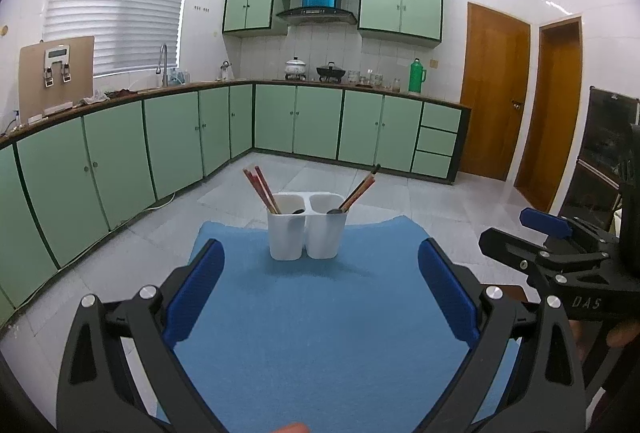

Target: Organize utensils

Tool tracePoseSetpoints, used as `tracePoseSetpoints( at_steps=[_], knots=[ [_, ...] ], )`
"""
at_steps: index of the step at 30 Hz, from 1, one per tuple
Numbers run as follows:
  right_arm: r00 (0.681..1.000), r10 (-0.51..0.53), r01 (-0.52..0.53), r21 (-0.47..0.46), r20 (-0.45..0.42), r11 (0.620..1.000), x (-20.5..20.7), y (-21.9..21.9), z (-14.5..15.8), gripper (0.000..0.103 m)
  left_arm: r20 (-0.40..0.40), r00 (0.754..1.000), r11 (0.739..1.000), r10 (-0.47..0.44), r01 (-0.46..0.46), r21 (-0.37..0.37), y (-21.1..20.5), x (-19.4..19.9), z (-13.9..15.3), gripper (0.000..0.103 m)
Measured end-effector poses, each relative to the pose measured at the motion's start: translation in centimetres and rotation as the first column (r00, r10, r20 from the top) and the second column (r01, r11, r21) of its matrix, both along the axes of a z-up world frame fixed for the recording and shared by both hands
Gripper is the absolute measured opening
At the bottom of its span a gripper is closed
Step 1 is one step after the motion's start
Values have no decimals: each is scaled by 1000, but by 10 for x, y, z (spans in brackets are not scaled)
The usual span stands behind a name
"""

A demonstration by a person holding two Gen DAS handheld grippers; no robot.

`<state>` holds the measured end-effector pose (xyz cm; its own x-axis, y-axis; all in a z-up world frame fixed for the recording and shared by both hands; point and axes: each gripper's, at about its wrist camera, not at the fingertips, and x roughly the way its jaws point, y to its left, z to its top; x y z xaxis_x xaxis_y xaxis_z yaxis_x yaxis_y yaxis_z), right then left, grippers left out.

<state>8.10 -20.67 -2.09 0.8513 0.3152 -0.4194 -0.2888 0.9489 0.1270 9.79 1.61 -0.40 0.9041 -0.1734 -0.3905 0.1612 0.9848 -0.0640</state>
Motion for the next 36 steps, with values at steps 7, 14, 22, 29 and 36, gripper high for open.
tracePoseSetpoints(
  at_steps=[7, 14, 22, 29, 36],
  knots=[
    [1000, 15, -15, 3, 23, 1000, -7, 2, 9, 97, 23, 1000, 1000, 11, -11, 8, 0, -5, 6, 95],
    [999, 21, -21, -9, 28, 1000, -8, 4, 10, 97, 31, 999, 1000, 14, -15, 15, -1, -9, 8, 95],
    [999, 22, -21, -11, 26, 1000, -8, 5, 10, 97, 31, 999, 1000, 14, -15, 18, -3, -10, 8, 95],
    [999, 24, -24, -13, 21, 1000, -7, 5, 7, 97, 28, 999, 1000, 17, -18, 15, -1, -11, 7, 95],
    [1000, 26, -25, -17, 17, 1000, -6, 6, 7, 97, 28, 999, 1000, 15, -16, 14, 0, -11, 7, 95]
  ],
)
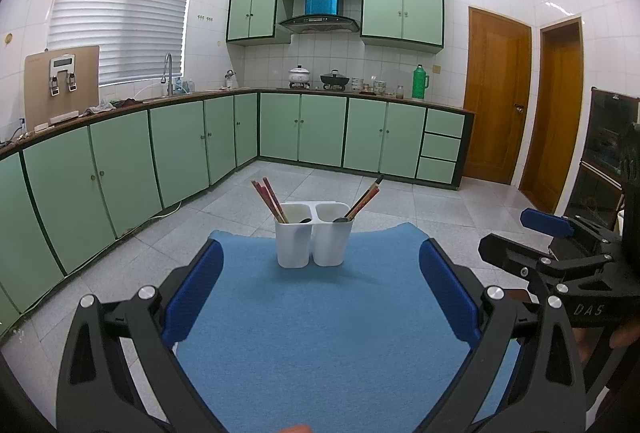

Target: Organize utensils

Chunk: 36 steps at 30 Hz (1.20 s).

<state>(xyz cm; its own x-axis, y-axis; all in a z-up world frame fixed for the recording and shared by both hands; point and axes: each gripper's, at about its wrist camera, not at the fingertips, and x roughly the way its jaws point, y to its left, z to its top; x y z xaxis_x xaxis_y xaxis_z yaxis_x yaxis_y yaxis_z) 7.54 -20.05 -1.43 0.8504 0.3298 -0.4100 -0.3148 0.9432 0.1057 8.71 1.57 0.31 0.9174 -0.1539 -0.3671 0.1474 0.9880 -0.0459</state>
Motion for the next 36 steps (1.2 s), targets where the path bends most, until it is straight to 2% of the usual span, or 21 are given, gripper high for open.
tracePoseSetpoints(
  at_steps=[36],
  knots=[
    [1000, 2, -2, 0, -7, 1000, 0, -1, -3, 97, -11, 1000, 1000, -2, 2, -5, 0, 1, -3, 95]
  ],
)
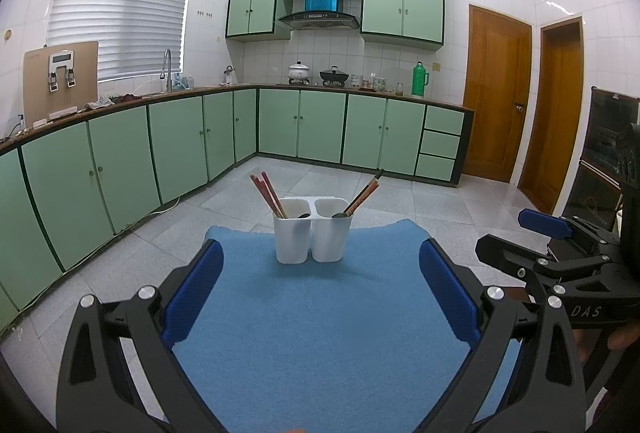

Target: Organize utensils

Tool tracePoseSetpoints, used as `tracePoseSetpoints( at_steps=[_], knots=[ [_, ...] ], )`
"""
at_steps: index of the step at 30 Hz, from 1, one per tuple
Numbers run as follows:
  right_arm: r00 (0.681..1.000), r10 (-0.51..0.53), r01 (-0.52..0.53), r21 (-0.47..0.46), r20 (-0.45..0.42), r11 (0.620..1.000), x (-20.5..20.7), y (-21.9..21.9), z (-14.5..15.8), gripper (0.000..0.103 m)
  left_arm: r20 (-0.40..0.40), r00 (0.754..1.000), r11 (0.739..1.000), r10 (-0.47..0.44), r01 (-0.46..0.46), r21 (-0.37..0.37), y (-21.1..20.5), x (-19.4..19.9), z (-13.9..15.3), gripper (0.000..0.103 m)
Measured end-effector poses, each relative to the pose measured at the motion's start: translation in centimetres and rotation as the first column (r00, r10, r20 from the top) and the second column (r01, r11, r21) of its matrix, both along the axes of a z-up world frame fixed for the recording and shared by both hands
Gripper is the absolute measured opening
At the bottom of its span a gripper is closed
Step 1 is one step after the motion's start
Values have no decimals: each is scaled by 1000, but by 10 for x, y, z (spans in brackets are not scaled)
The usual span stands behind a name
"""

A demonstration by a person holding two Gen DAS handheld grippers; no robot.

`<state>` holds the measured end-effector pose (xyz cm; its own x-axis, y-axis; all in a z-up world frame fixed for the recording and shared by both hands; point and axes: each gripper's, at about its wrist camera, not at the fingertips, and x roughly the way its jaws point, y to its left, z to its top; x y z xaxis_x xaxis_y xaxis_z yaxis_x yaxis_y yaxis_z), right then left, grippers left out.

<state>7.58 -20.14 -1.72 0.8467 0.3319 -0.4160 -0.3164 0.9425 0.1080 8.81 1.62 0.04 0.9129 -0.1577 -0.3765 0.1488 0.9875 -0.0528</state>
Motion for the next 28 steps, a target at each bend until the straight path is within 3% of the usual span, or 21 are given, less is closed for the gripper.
tracePoseSetpoints(
  at_steps=[28],
  knots=[
    [1000, -1, 1, -3, -13, 1000, 3, -3, -11, 97, -15, 1000, 1000, -1, 1, -13, 0, 4, -2, 95]
  ],
)
